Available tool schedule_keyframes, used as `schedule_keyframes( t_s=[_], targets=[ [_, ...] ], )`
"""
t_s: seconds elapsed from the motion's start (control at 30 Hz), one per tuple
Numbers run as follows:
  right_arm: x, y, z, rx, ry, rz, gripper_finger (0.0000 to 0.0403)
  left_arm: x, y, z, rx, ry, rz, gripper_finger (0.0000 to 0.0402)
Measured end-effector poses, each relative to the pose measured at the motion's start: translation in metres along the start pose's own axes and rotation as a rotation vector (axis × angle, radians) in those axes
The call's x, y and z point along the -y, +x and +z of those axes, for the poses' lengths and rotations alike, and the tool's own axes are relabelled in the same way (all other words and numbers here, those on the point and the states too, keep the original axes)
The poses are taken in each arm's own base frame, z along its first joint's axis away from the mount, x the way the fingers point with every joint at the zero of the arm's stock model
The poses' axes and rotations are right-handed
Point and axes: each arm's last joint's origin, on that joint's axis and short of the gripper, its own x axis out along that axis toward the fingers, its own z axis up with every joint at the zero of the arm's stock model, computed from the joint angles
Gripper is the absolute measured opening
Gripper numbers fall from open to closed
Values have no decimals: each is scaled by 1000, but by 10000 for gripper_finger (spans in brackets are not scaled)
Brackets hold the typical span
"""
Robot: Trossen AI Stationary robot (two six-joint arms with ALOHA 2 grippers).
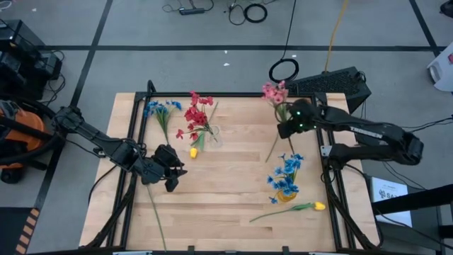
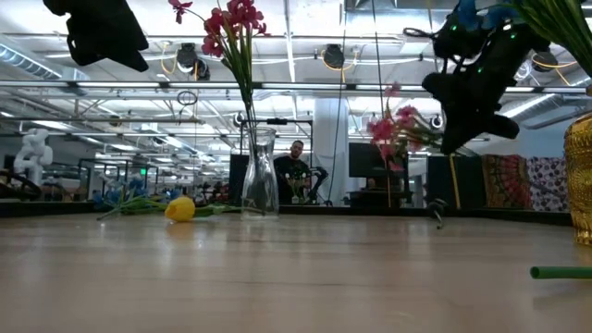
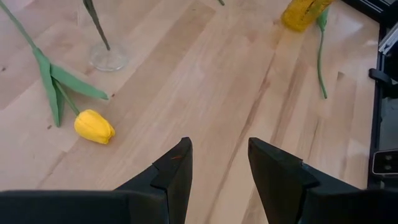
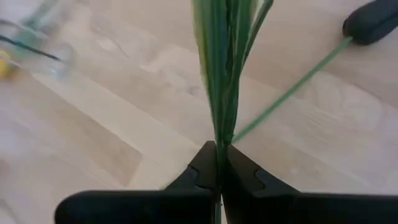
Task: Sort flowers into vase by color
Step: Put the pink flower into the transparent vase
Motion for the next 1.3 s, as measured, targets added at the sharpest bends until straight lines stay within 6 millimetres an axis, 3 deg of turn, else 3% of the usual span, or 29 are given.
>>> schedule_keyframes(
  t_s=[0.33,0.7,0.87,1.13,1.3],
  targets=[
    [-14,-30,6,232,-70,200,0,-1,0,-2,-42,34,-2,162],
    [-57,-59,27,635,-236,588,0,1,11,-5,-42,462,65,162],
    [-79,-67,33,742,-280,678,0,4,11,-2,-5,545,43,162],
    [-134,-81,58,771,-421,685,0,7,9,-3,9,556,23,162],
    [-178,-70,69,757,-519,692,0,7,2,-9,-5,584,11,162]
  ],
)
